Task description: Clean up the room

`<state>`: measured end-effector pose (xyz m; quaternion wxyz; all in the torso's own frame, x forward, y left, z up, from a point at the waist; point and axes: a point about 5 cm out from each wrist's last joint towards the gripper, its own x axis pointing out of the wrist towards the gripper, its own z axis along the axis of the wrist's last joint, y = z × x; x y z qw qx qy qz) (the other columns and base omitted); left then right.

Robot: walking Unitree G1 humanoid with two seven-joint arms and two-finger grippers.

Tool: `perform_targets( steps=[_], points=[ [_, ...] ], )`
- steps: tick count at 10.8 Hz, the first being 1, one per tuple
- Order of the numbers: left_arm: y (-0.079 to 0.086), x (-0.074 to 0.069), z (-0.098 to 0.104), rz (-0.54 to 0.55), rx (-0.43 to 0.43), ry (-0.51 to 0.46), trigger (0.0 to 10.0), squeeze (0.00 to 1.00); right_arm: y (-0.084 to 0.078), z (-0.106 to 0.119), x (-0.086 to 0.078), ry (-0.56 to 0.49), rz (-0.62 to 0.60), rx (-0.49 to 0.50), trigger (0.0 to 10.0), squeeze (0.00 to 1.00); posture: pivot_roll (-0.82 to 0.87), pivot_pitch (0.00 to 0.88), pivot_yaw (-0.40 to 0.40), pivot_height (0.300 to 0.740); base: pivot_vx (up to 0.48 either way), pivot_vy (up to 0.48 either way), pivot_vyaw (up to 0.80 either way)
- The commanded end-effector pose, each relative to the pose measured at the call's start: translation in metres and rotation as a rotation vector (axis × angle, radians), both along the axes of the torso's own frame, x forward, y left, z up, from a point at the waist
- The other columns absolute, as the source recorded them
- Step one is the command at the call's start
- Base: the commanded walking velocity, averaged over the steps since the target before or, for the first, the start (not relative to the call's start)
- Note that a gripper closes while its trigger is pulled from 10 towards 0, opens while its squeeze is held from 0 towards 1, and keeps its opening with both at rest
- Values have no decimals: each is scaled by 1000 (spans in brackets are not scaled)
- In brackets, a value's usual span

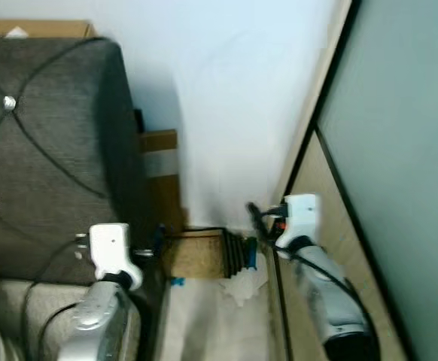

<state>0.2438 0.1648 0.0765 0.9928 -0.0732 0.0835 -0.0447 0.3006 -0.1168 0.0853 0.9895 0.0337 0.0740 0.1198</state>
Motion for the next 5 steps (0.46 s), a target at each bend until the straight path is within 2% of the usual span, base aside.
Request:
perform_targets(
  steps=[1, 2, 3, 5],
  points=[
    [-9, 2, 3, -29, -8, -13, 10000, 0, -12, 1, 1, -6, -28, -18, 10000, 0, -42, 0, -26, 740, 0, 0, 0],
    [-9, 2, 4, -32, -8, -16, 10000, 0, -13, 1, 1, -9, -32, -22, 10000, 0, -42, 0, -26, 740, 0, 0, 0],
    [-9, 1, 8, -55, 30, -27, 10000, 0, -20, 1, 1, -12, -61, -30, 10000, 0, -24, 0, -36, 740, 0, 0, 0],
    [2, -8, 12, -60, 48, -11, 10000, 0, -33, 1, 0, -5, -97, -40, 10000, 0, 7, 0, -43, 740, 0, 0, 0]
  ],
)
